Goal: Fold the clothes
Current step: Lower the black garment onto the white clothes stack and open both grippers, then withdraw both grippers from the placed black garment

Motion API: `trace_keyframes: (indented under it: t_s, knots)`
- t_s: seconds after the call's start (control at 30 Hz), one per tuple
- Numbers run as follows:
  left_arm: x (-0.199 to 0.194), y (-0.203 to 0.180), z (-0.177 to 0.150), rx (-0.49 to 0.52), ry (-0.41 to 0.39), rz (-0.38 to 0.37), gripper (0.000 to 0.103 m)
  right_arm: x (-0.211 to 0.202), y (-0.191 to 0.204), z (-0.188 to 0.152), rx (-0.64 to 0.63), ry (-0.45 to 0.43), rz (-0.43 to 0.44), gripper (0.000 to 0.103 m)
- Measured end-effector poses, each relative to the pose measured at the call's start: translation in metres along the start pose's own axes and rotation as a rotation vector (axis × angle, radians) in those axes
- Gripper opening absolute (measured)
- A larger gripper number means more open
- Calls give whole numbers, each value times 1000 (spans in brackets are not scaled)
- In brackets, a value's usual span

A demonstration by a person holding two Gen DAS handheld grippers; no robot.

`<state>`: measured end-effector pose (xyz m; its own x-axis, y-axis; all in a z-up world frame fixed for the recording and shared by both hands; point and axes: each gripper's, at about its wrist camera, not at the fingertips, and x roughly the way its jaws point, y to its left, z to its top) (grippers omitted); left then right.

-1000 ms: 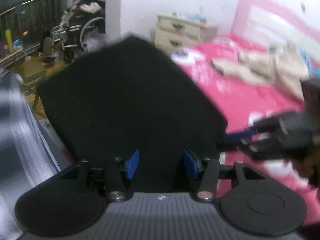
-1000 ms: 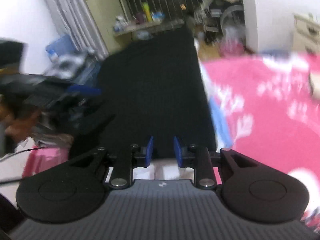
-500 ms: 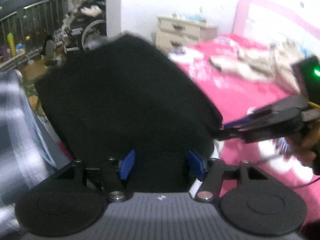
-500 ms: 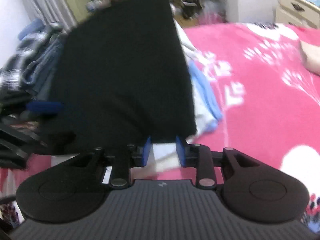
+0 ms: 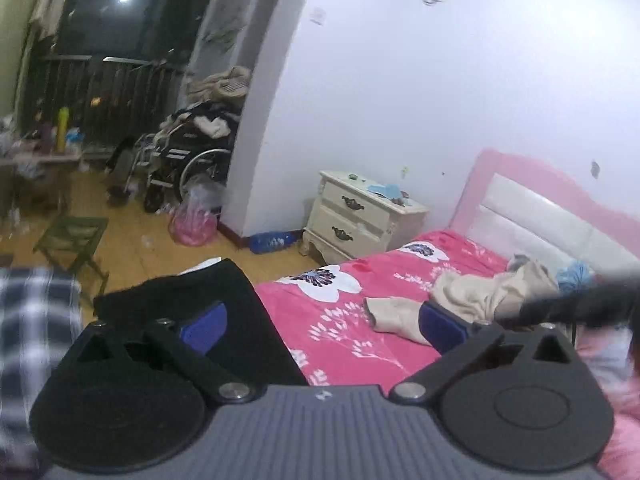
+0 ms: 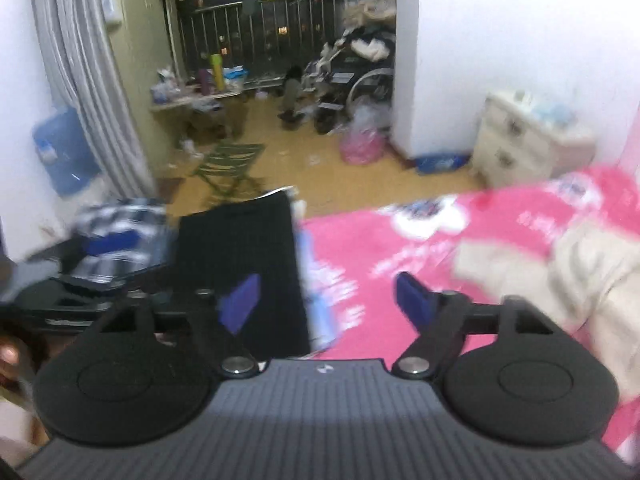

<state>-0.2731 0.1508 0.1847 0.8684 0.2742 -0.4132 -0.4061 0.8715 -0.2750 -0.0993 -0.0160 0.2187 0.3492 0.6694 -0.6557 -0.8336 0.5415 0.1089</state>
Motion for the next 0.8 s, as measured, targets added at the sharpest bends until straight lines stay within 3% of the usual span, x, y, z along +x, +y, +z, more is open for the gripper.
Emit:
trace_keyframes:
  t_s: [0.1,0.3,0.63,0.8]
  knots:
    - [-28,1,4,-29,3,58,103,14,28,-24,-18,107,-92,84]
    - [-40,7,0,-5,3,192,103,43,66,-75,2,161,-233,86]
    - [-16,19,-19,-84,182,275,103,45,71,-104,131,124,-276,91]
    - [-13,18,-28,-45,191,309,103,54,79,-106,100,129,-279,95]
